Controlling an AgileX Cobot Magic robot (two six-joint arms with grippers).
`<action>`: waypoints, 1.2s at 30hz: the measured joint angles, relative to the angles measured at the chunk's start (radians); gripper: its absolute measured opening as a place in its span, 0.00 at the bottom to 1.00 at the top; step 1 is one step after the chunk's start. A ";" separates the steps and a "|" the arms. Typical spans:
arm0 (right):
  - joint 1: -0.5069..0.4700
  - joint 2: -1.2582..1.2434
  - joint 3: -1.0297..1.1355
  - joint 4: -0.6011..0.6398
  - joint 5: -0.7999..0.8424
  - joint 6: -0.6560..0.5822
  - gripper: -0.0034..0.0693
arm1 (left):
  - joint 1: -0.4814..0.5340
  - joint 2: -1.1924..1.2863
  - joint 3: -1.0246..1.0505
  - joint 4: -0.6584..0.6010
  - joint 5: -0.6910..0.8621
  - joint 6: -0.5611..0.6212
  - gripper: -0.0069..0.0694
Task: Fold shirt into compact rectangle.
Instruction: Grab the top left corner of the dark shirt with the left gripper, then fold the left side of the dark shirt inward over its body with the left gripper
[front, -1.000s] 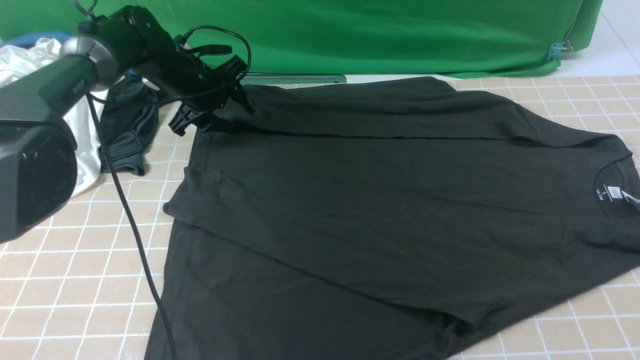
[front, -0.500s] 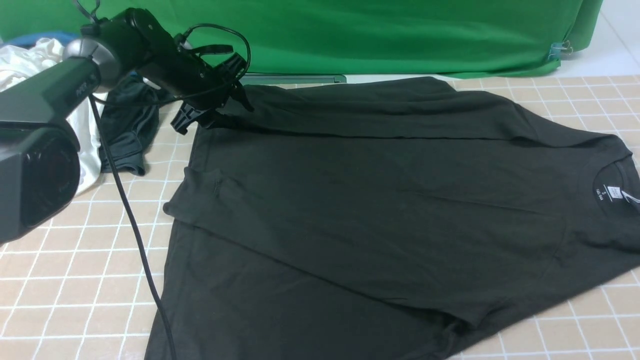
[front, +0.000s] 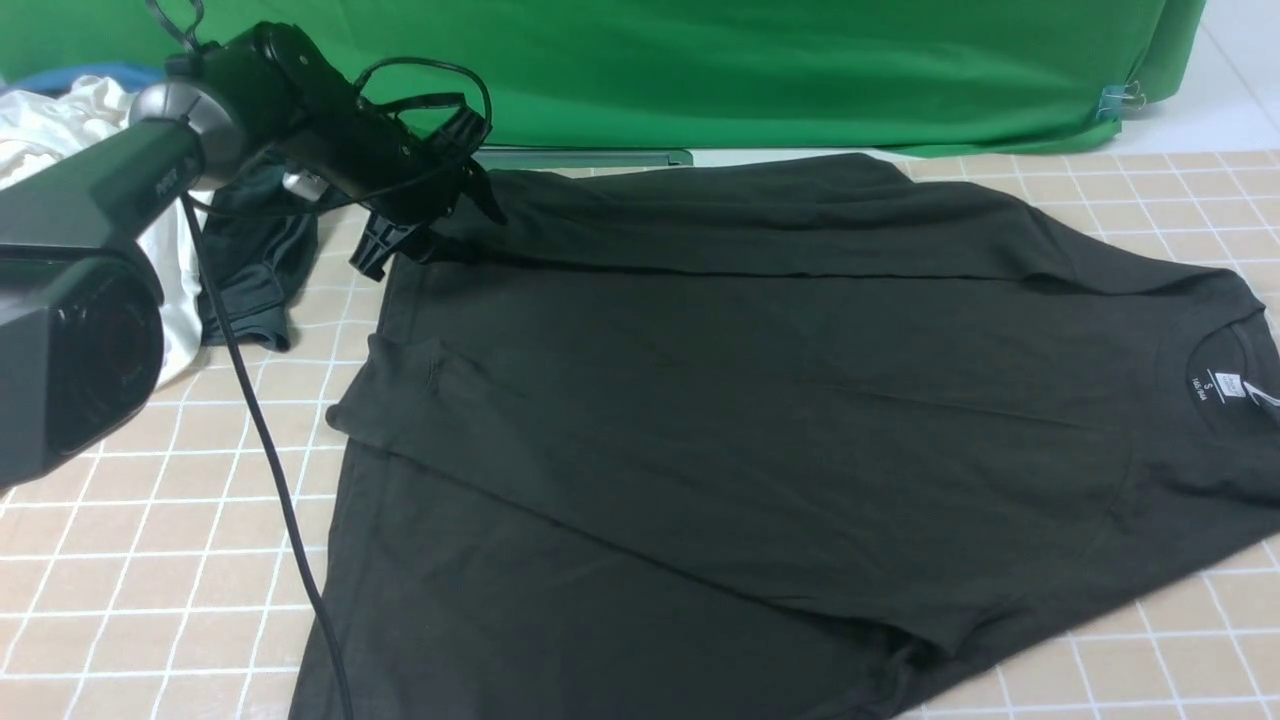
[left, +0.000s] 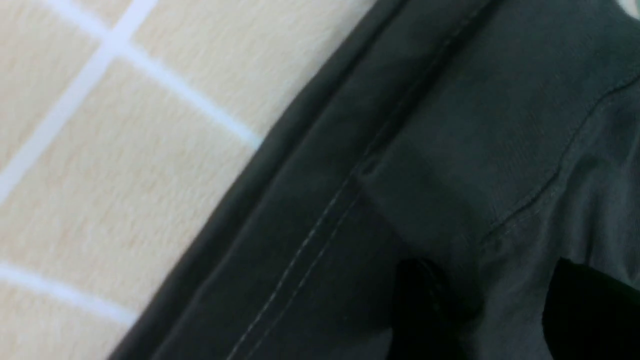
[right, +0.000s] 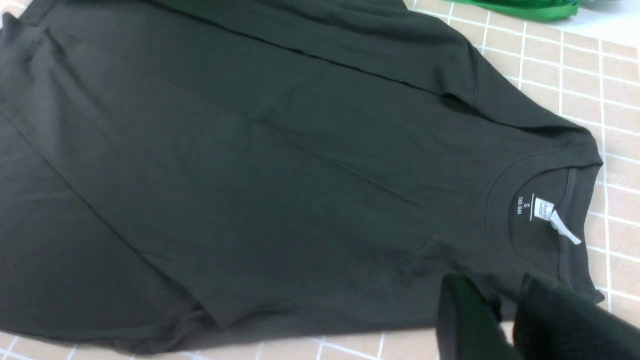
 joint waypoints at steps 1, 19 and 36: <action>0.000 0.000 0.000 0.000 0.000 0.000 0.29 | 0.000 0.000 0.000 0.001 0.017 -0.007 0.51; 0.000 0.000 0.000 0.000 -0.013 0.003 0.30 | 0.000 0.015 -0.002 0.040 -0.104 -0.036 0.49; 0.000 0.000 0.000 0.000 0.009 0.030 0.30 | -0.006 -0.072 -0.009 0.070 0.022 0.018 0.12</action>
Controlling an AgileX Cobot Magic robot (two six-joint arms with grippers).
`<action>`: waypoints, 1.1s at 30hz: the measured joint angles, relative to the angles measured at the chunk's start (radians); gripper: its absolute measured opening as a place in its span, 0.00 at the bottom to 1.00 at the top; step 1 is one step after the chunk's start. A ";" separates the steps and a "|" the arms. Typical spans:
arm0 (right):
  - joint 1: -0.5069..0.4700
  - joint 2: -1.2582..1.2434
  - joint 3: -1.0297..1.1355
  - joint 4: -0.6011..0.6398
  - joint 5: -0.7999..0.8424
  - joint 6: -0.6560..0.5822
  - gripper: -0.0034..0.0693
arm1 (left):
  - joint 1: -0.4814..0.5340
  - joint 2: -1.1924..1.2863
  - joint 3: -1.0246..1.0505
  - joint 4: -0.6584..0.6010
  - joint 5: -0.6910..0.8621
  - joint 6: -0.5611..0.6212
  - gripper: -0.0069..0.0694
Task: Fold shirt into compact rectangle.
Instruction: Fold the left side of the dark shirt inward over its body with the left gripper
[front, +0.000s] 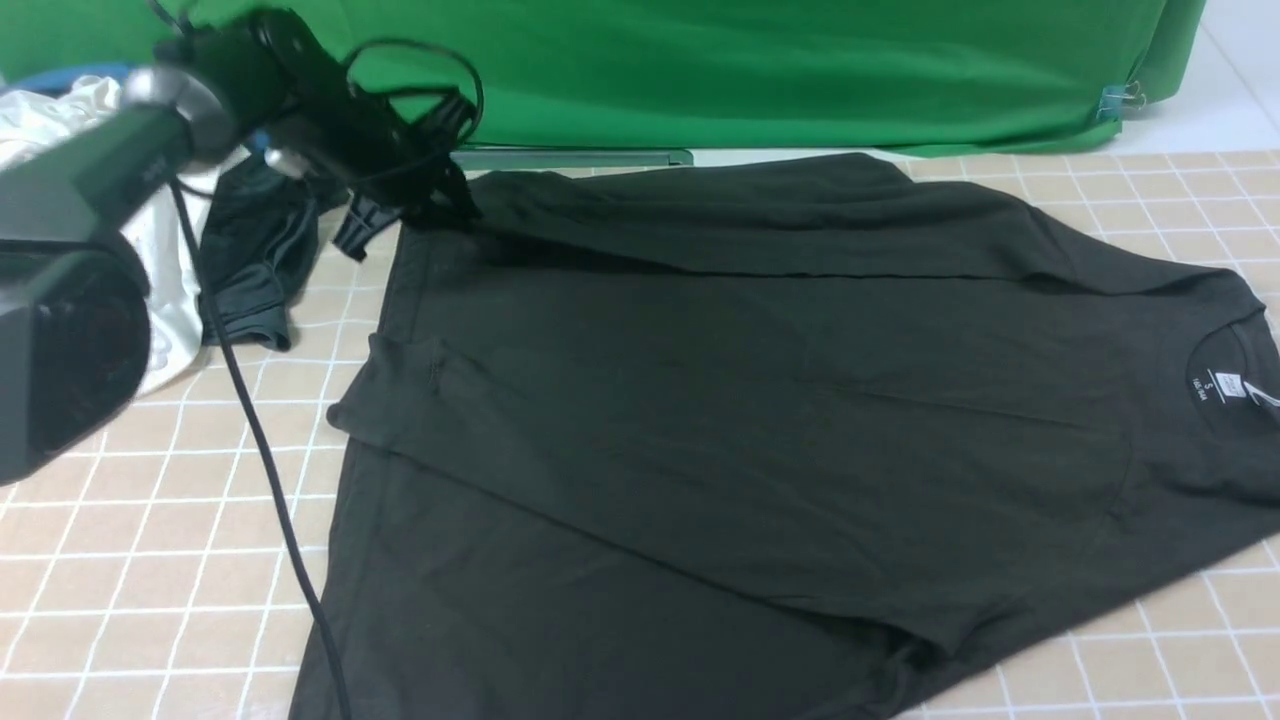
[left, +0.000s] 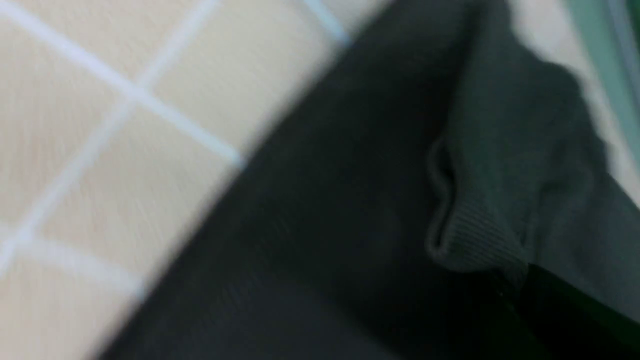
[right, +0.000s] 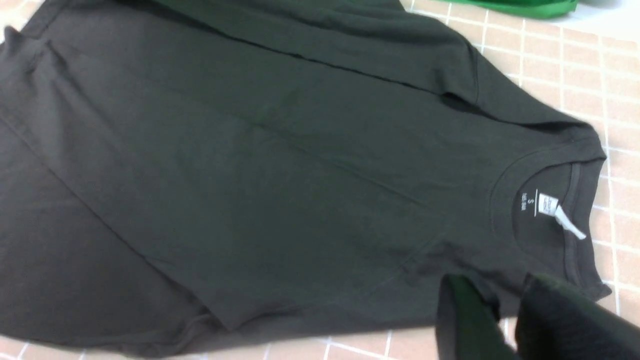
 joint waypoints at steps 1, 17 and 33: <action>0.000 0.000 0.000 0.000 0.003 -0.001 0.30 | -0.004 -0.021 0.000 0.000 0.019 0.005 0.12; 0.000 0.000 0.000 -0.001 0.008 -0.032 0.09 | -0.168 -0.339 0.096 0.358 0.314 -0.013 0.12; 0.000 0.000 0.000 -0.002 0.008 -0.032 0.09 | -0.224 -0.544 0.786 0.352 0.079 -0.070 0.12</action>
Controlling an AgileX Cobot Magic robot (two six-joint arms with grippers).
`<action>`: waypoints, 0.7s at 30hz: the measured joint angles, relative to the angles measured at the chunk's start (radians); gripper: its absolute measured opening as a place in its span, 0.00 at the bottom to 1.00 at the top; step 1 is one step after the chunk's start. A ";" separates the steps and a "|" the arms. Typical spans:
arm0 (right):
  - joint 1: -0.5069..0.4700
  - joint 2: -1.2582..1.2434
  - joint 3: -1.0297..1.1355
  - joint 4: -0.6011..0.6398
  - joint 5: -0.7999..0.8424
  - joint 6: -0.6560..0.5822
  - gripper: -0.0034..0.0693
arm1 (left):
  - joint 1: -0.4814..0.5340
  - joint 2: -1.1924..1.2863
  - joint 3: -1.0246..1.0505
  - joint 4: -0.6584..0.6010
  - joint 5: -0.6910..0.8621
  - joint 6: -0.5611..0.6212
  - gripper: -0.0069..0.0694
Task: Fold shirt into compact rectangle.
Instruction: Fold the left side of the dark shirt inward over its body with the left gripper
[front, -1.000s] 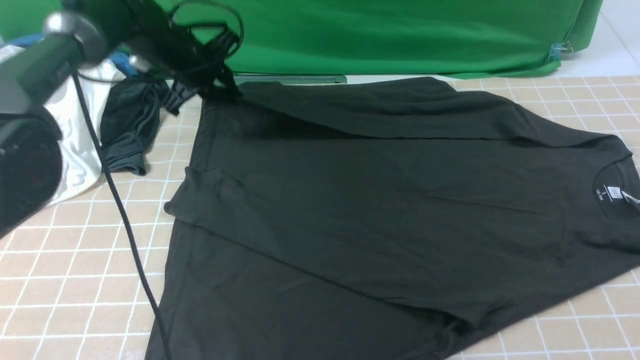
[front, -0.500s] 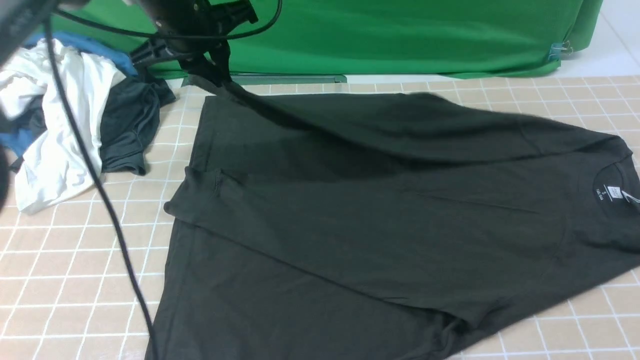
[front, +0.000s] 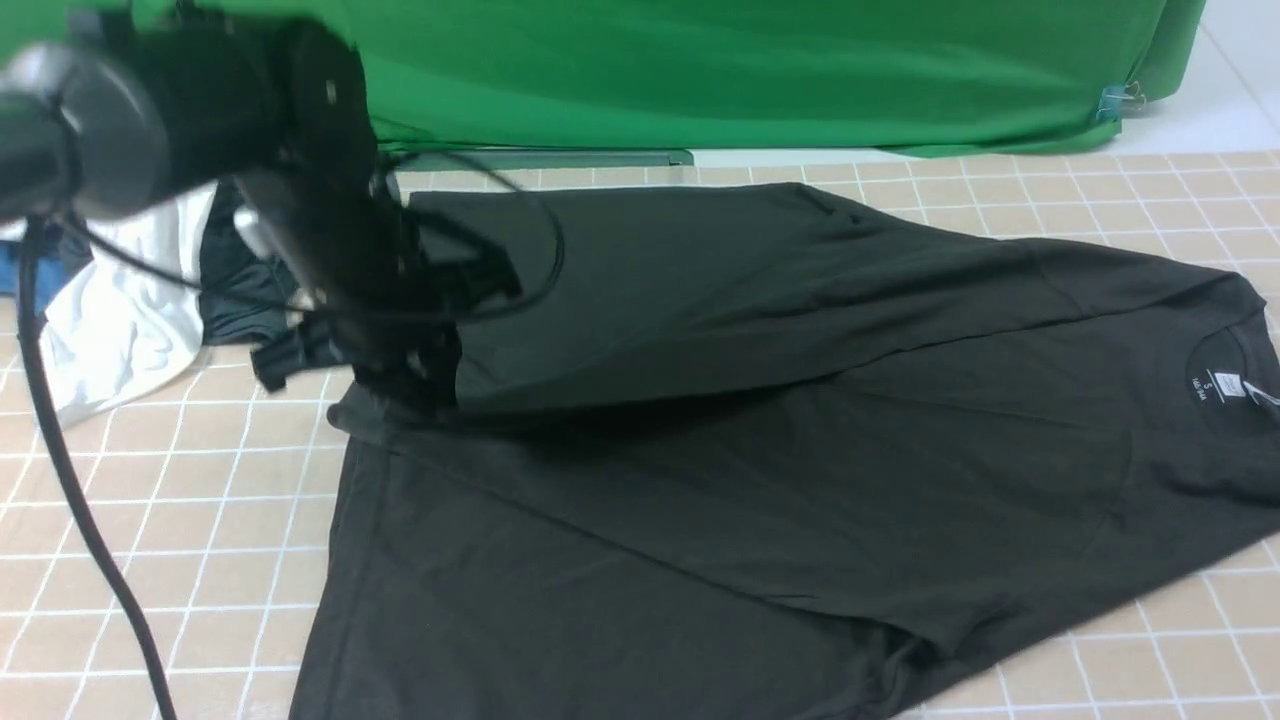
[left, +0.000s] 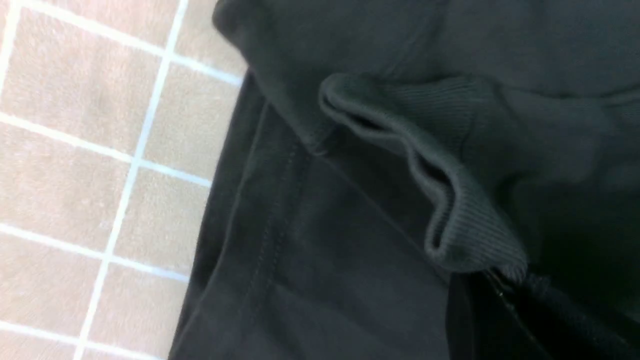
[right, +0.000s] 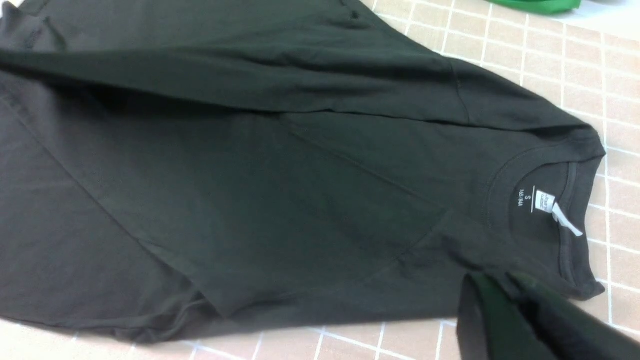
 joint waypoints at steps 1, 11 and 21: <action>0.000 0.000 0.000 0.000 -0.001 0.001 0.09 | 0.000 0.004 0.028 -0.008 -0.027 -0.001 0.12; 0.000 0.000 0.000 0.000 -0.007 0.002 0.09 | 0.000 0.027 0.059 -0.010 0.045 0.028 0.39; 0.000 0.000 0.000 0.000 -0.007 0.002 0.09 | 0.000 0.025 -0.041 -0.002 0.205 0.076 0.75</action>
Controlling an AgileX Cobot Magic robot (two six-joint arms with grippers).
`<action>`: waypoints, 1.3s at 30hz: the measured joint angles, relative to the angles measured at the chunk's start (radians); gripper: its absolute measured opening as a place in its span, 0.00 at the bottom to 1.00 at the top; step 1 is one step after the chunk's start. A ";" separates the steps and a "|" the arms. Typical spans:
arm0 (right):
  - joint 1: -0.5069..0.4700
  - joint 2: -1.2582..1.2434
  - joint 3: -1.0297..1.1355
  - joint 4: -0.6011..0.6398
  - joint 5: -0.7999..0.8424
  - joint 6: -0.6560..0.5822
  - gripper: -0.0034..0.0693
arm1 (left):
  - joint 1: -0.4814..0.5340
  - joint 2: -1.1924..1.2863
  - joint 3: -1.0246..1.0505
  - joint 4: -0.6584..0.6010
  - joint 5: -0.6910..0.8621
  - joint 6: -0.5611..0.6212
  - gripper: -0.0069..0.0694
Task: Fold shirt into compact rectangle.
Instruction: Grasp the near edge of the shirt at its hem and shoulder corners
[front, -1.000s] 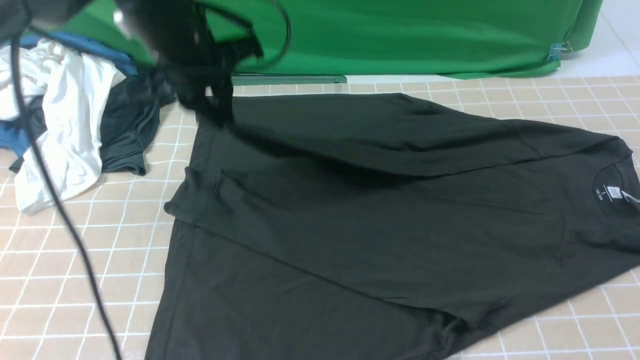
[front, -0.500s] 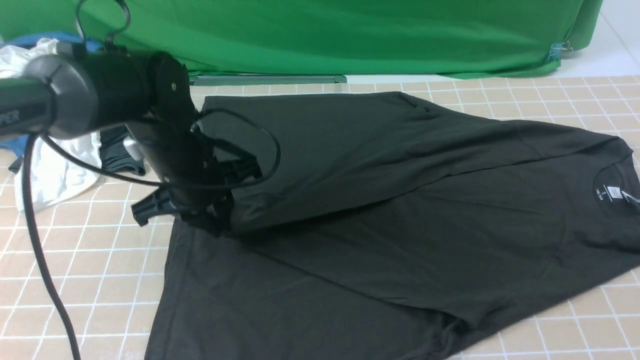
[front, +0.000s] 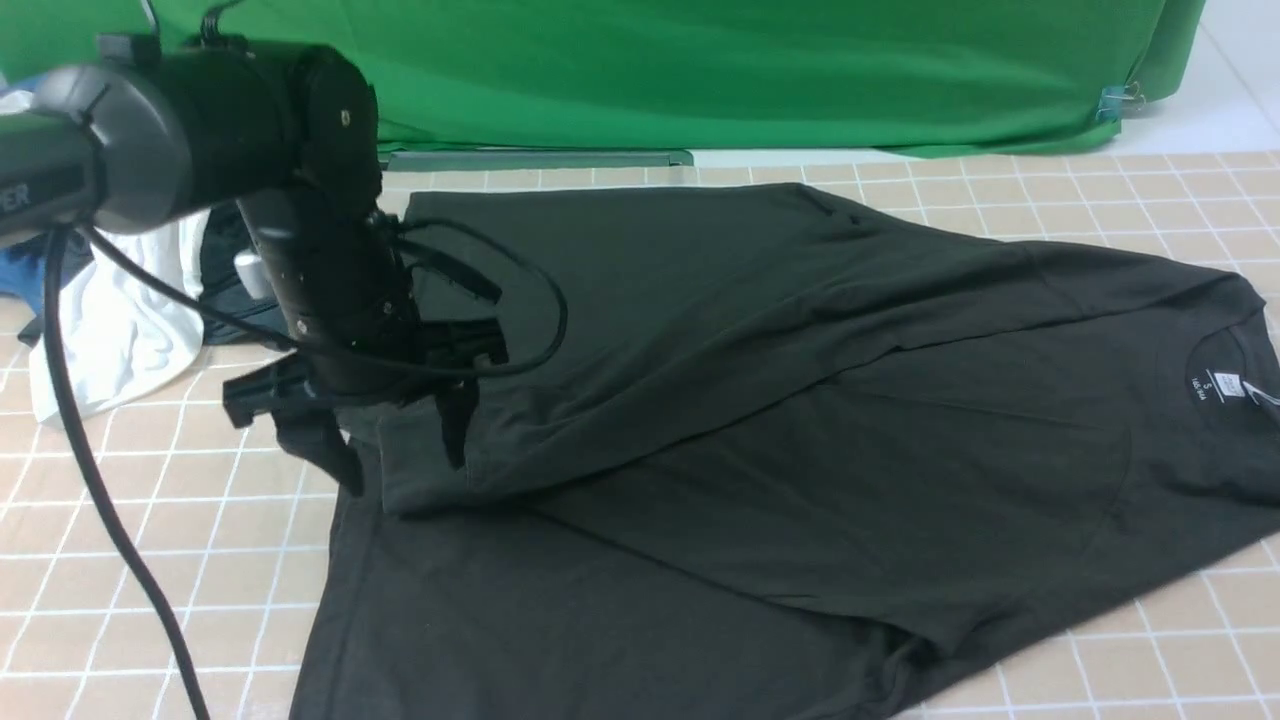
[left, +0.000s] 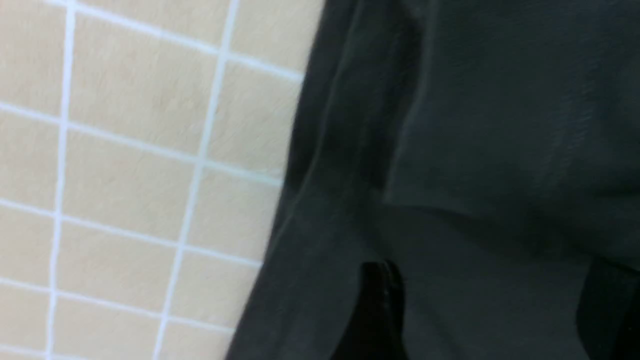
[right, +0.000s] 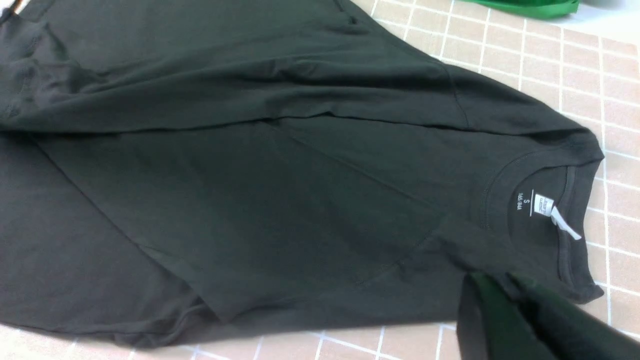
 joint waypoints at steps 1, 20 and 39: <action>0.000 0.000 0.000 0.000 -0.001 0.000 0.09 | 0.000 0.000 0.000 -0.014 -0.032 0.000 0.76; 0.000 0.000 0.000 0.000 0.007 0.000 0.11 | 0.000 0.041 -0.011 -0.072 -0.051 0.056 0.68; 0.000 0.000 0.000 0.003 0.006 0.000 0.15 | 0.000 -0.346 0.678 -0.097 -0.134 0.102 0.68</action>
